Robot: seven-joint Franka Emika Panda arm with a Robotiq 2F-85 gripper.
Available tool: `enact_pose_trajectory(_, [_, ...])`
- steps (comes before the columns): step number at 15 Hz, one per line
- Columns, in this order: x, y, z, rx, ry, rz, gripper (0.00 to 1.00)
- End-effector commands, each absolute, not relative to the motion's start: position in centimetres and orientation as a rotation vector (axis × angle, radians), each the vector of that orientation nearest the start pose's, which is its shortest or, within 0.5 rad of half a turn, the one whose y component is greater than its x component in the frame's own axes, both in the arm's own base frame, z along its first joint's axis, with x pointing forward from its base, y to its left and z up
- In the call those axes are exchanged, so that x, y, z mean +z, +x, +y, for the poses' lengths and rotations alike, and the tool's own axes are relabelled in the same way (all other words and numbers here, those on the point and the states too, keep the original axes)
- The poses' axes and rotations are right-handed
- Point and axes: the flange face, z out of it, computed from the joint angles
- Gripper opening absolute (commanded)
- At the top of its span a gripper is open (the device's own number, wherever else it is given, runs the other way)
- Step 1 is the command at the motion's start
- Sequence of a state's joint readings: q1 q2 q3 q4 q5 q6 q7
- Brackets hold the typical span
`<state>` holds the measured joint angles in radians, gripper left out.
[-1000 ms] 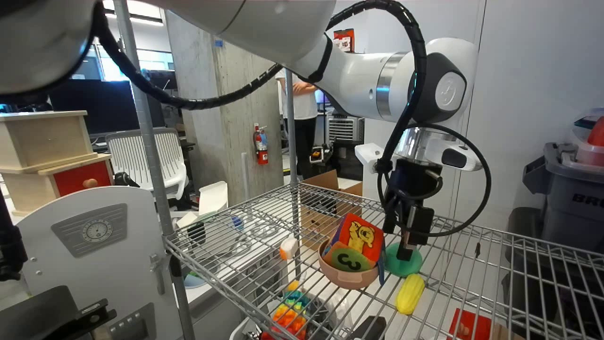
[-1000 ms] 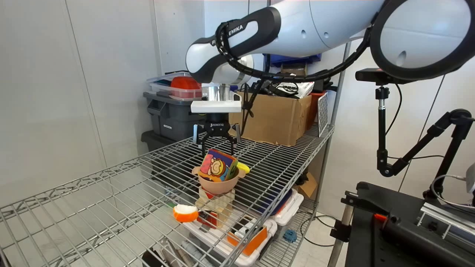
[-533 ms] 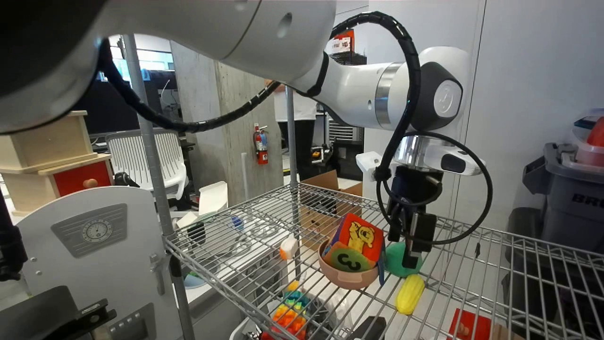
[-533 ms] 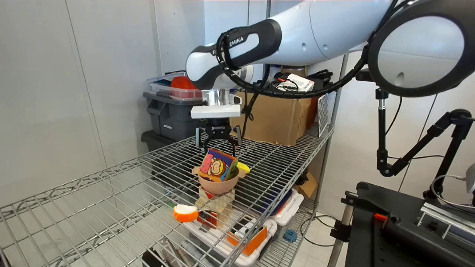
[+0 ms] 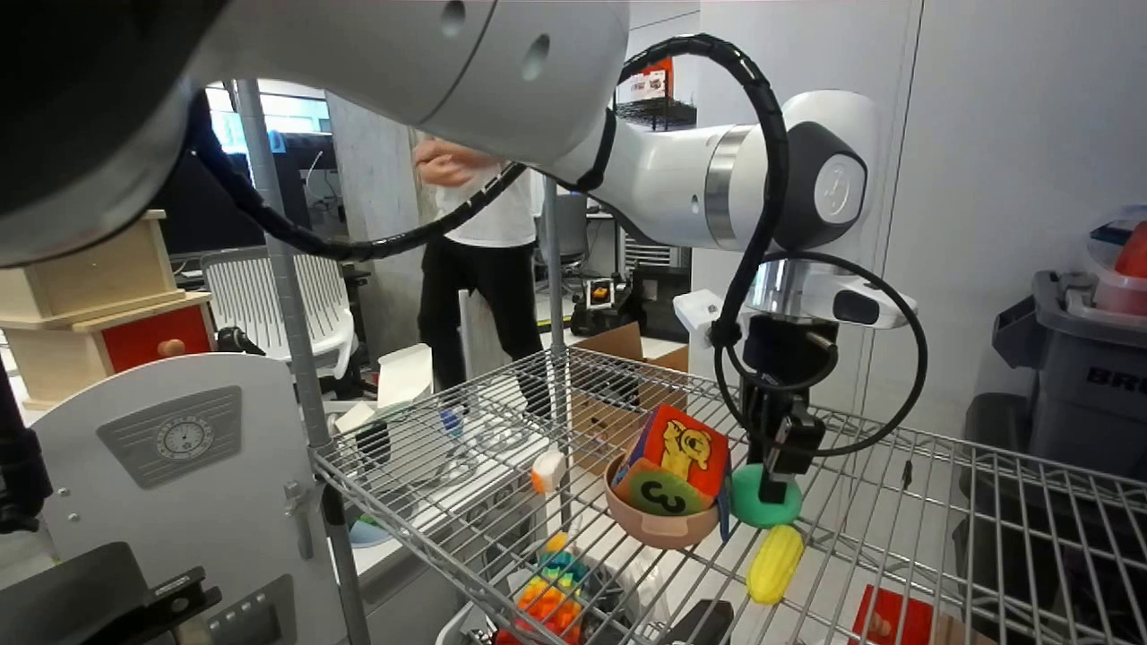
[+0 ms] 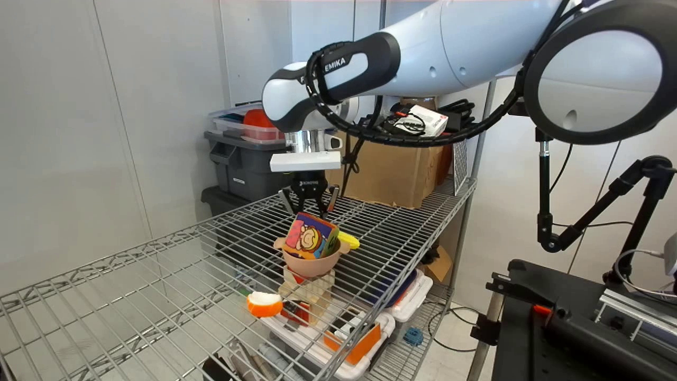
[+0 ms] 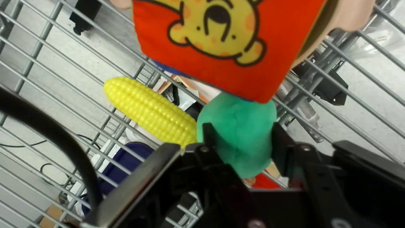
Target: Move the pee
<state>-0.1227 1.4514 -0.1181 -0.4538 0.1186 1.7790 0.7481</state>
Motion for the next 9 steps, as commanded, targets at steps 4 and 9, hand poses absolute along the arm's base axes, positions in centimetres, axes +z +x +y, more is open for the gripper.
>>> enact_pose_trajectory(4, [14.2, 78.8, -12.2, 0.070, -2.844, 1.404, 0.00])
enact_pose_trajectory(9, [18.1, 80.0, -12.3, -0.051, -2.826, 1.344, 0.04])
